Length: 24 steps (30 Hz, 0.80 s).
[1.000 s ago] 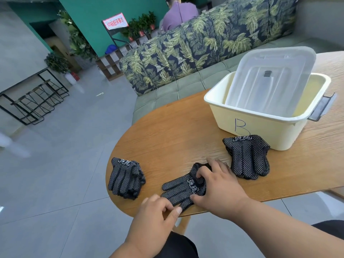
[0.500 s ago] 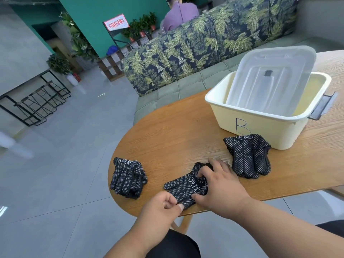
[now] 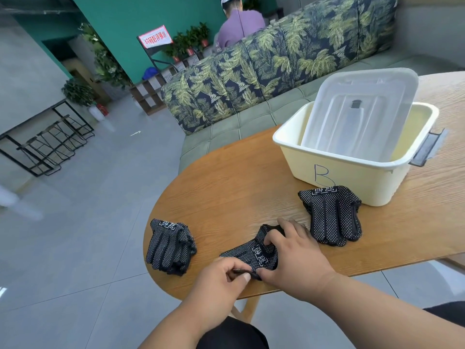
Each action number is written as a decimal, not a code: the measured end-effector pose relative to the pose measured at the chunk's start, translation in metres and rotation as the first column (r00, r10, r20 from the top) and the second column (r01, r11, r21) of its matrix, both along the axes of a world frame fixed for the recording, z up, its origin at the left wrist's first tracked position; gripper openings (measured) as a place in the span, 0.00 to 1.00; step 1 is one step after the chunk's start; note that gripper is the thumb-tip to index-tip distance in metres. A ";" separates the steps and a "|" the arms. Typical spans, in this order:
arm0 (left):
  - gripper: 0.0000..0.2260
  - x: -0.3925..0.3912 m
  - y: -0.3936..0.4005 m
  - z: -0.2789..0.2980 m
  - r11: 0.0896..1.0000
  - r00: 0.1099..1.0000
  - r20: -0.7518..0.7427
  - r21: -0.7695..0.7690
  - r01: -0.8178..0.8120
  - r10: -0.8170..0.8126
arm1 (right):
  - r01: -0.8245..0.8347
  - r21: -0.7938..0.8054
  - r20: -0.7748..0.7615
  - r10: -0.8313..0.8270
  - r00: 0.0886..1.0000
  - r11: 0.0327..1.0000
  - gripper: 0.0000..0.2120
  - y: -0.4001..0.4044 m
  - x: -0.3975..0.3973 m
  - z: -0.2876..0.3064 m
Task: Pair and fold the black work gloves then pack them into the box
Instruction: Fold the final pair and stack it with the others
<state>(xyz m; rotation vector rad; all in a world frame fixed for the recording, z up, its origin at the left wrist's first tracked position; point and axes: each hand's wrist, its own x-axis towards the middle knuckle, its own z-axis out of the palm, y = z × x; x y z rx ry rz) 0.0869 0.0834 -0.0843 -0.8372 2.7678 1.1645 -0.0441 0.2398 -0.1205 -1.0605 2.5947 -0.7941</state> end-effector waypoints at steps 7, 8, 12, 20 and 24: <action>0.06 -0.015 -0.001 -0.002 0.997 0.996 -0.047 0.023 -0.078 0.079 | -0.013 0.002 0.000 0.013 1.000 1.000 0.29 0.002 -0.002 -0.001; 0.06 -0.017 -0.003 -0.003 0.994 0.995 -0.041 0.060 -0.087 0.090 | -0.015 0.003 0.002 0.015 1.000 1.000 0.29 0.002 -0.002 -0.001; 0.04 -0.026 -0.001 -0.007 0.991 0.993 -0.046 0.081 -0.109 0.113 | -0.018 0.002 0.010 0.018 1.000 1.000 0.28 0.001 -0.002 -0.003; 0.01 -0.035 0.005 -0.015 0.975 0.974 -0.070 0.062 -0.212 0.216 | -0.015 0.008 0.016 0.015 1.000 1.000 0.25 0.000 -0.004 -0.006; 0.05 -0.035 0.007 -0.021 0.972 0.968 -0.089 0.046 -0.230 0.234 | -0.020 0.009 0.022 0.019 1.000 1.000 0.25 0.000 -0.004 -0.005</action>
